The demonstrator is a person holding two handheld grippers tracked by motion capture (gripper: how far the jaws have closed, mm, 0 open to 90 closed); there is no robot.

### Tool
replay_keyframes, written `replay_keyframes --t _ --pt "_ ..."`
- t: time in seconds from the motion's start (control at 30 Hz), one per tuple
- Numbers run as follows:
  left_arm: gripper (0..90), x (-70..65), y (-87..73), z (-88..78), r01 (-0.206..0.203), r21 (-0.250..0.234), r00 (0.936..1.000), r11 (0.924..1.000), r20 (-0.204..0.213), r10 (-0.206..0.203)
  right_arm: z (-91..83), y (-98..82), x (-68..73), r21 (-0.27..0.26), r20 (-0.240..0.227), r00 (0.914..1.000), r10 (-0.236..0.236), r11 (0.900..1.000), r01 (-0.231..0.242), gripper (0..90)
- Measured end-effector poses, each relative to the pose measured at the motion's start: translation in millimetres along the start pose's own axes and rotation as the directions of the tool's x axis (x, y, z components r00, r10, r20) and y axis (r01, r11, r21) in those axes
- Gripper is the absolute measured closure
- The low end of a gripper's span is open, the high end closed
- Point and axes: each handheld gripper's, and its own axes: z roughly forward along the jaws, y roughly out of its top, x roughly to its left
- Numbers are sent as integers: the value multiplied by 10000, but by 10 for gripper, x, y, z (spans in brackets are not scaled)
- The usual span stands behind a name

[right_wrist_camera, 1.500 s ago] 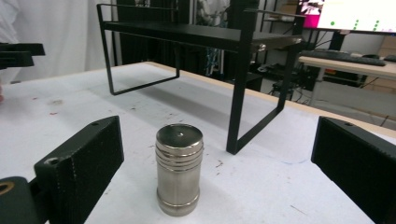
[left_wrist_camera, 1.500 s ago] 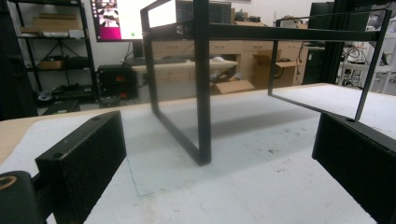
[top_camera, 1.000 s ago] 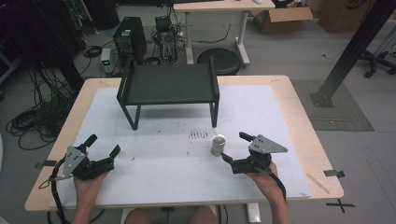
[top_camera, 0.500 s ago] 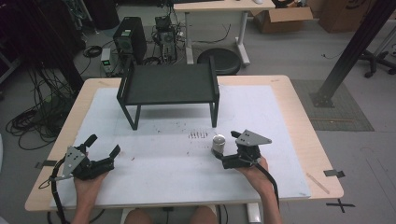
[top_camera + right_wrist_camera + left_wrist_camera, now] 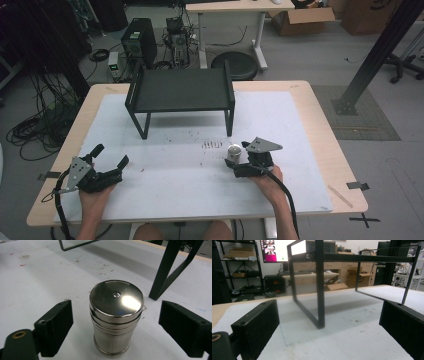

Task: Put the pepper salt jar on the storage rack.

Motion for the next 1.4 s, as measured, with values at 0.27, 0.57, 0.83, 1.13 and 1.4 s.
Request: replay_keyframes --t 0.27,0.57,0.83,1.13,1.4 --pt "32 -1 0 -1 0 -15 10000 10000 2 0 4 10 -14 -195 -149 9995 294 9994 -297 228" --pt "33 0 0 0 2 -11 10000 10000 -2 -2 25 -2 -11 -96 -187 9993 312 9995 -314 345" --pt "33 0 0 1 0 -5 10000 10000 1 0 27 -30 14 -183 -42 9991 434 9989 -434 440" --pt "32 0 0 0 -2 -8 10000 10000 1 2 35 -49 25 -318 50 9991 430 9986 -428 485" --pt "33 0 0 0 1 0 10000 10000 -3 -1 35 -51 35 -343 116 9990 438 9985 -434 487"
